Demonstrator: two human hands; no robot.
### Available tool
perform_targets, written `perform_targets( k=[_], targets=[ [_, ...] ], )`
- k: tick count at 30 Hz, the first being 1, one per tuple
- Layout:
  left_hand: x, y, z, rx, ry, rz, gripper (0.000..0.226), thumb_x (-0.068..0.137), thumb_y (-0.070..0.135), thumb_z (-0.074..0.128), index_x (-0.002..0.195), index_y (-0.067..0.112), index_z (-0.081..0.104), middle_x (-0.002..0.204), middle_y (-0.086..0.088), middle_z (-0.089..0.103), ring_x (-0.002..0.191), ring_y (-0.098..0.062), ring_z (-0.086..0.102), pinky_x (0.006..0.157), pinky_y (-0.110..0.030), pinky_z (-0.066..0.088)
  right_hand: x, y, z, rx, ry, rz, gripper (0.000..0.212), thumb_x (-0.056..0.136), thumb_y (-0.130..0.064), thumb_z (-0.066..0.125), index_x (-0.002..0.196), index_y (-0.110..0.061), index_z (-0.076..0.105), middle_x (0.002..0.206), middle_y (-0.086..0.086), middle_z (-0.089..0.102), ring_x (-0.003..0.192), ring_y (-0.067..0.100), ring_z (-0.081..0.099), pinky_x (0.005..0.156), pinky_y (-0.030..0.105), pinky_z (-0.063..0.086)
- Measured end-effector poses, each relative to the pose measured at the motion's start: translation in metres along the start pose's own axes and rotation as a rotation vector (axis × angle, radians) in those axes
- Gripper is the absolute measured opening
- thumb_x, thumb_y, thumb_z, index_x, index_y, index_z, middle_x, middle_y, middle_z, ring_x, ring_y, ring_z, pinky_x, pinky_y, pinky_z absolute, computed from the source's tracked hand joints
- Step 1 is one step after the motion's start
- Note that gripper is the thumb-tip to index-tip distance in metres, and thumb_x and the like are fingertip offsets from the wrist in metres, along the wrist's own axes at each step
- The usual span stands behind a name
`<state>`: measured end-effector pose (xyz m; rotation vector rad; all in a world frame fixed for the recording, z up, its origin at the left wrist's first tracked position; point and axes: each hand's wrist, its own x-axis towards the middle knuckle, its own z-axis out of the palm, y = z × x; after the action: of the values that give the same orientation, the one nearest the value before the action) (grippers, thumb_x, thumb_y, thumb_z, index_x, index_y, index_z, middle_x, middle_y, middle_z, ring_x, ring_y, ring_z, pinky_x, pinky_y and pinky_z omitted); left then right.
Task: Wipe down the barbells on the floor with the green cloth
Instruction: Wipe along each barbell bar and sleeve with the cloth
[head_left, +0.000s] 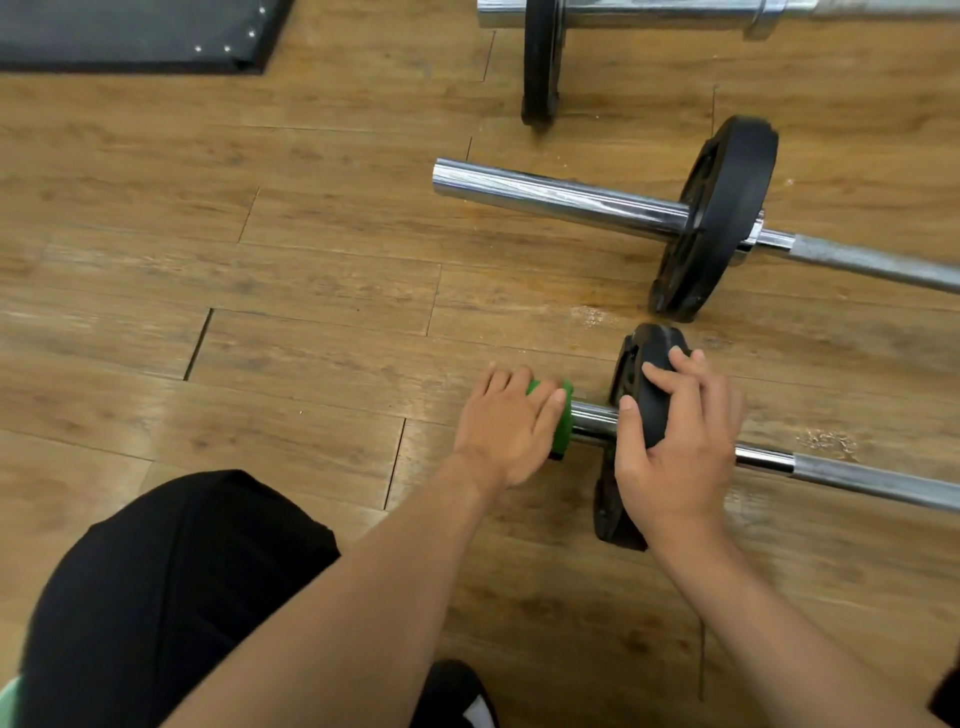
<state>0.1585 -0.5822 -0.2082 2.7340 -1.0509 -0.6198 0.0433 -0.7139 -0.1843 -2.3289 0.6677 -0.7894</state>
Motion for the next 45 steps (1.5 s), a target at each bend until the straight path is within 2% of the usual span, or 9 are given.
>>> perform_targets(
  k=[6,9,13,16,21,26,33,39,45],
  targets=[
    [-0.015,0.058,0.036,0.117,0.113,0.065,0.058,0.108,0.043,0.019,0.154,0.018,0.042,0.149,-0.014,0.05,0.147,-0.038,0.034,0.13,-0.051,0.013,0.001,0.001,-0.004,0.008,0.001,0.048,0.031,0.094,-0.017,0.063,0.118,0.002,0.066,0.131,0.02,0.059,0.135,0.038,0.049,0.114,0.045,0.037],
    [-0.013,0.039,0.027,0.082,0.112,0.187,0.056,0.109,0.039,0.02,0.157,0.018,0.042,0.148,-0.012,0.054,0.143,-0.034,0.042,0.127,-0.048,0.023,0.0,0.0,-0.004,0.011,-0.004,0.023,0.031,0.094,-0.017,0.063,0.118,0.002,0.066,0.131,0.021,0.059,0.136,0.038,0.048,0.114,0.049,0.038],
    [0.008,0.012,0.007,0.146,0.035,-0.059,0.064,0.108,0.039,0.008,0.138,0.019,0.061,0.132,-0.009,0.066,0.127,-0.031,0.054,0.12,-0.046,0.03,-0.001,0.001,-0.002,0.003,0.008,0.013,0.032,0.095,-0.021,0.061,0.117,0.002,0.066,0.13,0.021,0.059,0.134,0.04,0.05,0.113,0.047,0.037],
    [0.01,0.03,0.012,0.219,0.062,-0.028,0.054,0.109,0.038,0.016,0.125,0.017,0.064,0.122,-0.009,0.067,0.114,-0.032,0.057,0.108,-0.045,0.036,-0.002,0.001,-0.003,-0.002,0.005,0.022,0.031,0.094,-0.019,0.063,0.117,0.002,0.066,0.131,0.021,0.059,0.134,0.039,0.049,0.112,0.051,0.039],
    [-0.012,0.061,0.036,0.081,0.158,0.089,0.05,0.108,0.039,0.032,0.145,0.015,0.055,0.138,-0.009,0.06,0.134,-0.032,0.05,0.123,-0.048,0.03,-0.007,-0.001,-0.005,-0.008,0.008,0.013,0.03,0.093,-0.014,0.065,0.117,0.003,0.066,0.131,0.021,0.059,0.134,0.039,0.049,0.108,0.057,0.042],
    [0.01,0.015,0.003,0.038,0.058,-0.075,0.085,0.102,0.05,-0.006,0.121,0.016,0.07,0.118,-0.012,0.07,0.114,-0.032,0.059,0.107,-0.045,0.039,-0.005,0.001,-0.006,-0.007,-0.011,0.003,0.031,0.094,-0.018,0.063,0.118,0.003,0.065,0.131,0.021,0.058,0.134,0.039,0.048,0.108,0.057,0.042],
    [-0.007,0.052,0.03,0.122,0.132,0.068,0.052,0.106,0.042,0.023,0.129,0.013,0.06,0.125,-0.01,0.062,0.117,-0.031,0.055,0.112,-0.048,0.04,-0.006,-0.001,-0.006,-0.015,-0.006,0.011,0.033,0.095,-0.019,0.06,0.118,0.003,0.066,0.132,0.022,0.059,0.134,0.039,0.049,0.112,0.052,0.041],
    [0.015,0.048,0.02,0.035,0.219,0.072,0.062,0.107,0.047,0.008,0.1,0.013,0.06,0.1,-0.006,0.058,0.09,-0.025,0.049,0.083,-0.04,0.035,-0.005,0.0,-0.006,-0.013,-0.001,0.001,0.031,0.096,-0.018,0.061,0.118,0.002,0.067,0.132,0.02,0.059,0.133,0.037,0.048,0.114,0.045,0.039],
    [0.013,0.048,0.006,-0.026,0.26,0.039,0.064,0.106,0.051,-0.002,0.095,0.017,0.051,0.092,0.002,0.042,0.085,-0.02,0.036,0.077,-0.035,0.021,-0.003,0.008,-0.02,-0.052,-0.153,-0.056,0.039,0.102,-0.03,0.046,0.127,-0.004,0.063,0.14,0.015,0.055,0.139,0.034,0.045,0.114,0.046,0.035]
  ],
)
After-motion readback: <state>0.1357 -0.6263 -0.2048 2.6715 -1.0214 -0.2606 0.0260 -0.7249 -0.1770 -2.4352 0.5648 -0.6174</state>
